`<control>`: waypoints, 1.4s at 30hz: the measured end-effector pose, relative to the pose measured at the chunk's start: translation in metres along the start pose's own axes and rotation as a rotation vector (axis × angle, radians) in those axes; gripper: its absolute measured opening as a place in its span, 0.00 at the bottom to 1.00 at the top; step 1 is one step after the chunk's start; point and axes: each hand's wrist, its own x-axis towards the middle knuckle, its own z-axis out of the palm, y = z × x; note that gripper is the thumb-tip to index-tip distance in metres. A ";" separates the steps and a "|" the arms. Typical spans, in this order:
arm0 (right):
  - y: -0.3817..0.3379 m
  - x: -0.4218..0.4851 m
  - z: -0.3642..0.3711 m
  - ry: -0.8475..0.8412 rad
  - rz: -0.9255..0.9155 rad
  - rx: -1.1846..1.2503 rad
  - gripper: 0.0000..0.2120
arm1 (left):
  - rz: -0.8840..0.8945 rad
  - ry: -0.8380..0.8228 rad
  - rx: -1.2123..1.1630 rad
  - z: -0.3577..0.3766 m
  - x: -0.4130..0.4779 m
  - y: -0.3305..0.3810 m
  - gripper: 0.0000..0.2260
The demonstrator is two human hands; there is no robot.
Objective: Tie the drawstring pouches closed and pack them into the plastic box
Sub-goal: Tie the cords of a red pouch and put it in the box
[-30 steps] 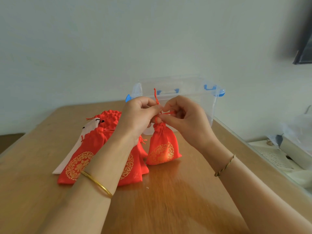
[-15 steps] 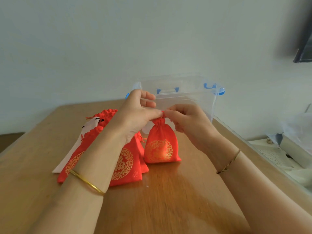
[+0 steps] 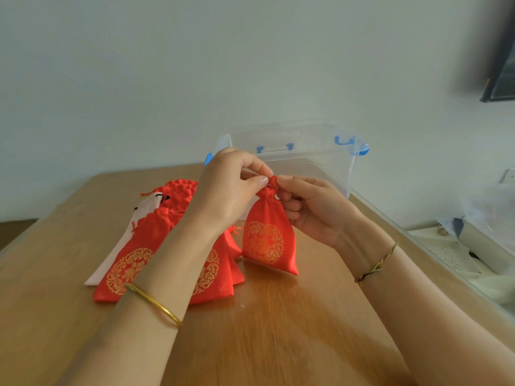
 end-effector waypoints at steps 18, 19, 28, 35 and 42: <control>-0.007 0.000 -0.013 0.206 -0.204 -0.484 0.09 | 0.090 -0.008 0.319 -0.011 0.004 -0.005 0.02; -0.004 0.001 -0.013 0.209 -0.196 -0.527 0.09 | 0.066 -0.021 0.318 -0.009 0.004 -0.006 0.03; 0.016 -0.004 -0.001 0.271 -0.327 -1.092 0.09 | -0.213 -0.013 -0.097 -0.015 0.001 -0.009 0.09; -0.069 0.026 0.016 0.313 -0.417 -0.890 0.04 | -0.017 -0.011 0.292 -0.030 0.048 -0.042 0.10; -0.104 0.150 0.008 0.495 -0.233 -1.197 0.07 | 0.078 -0.068 0.373 -0.012 0.069 -0.058 0.08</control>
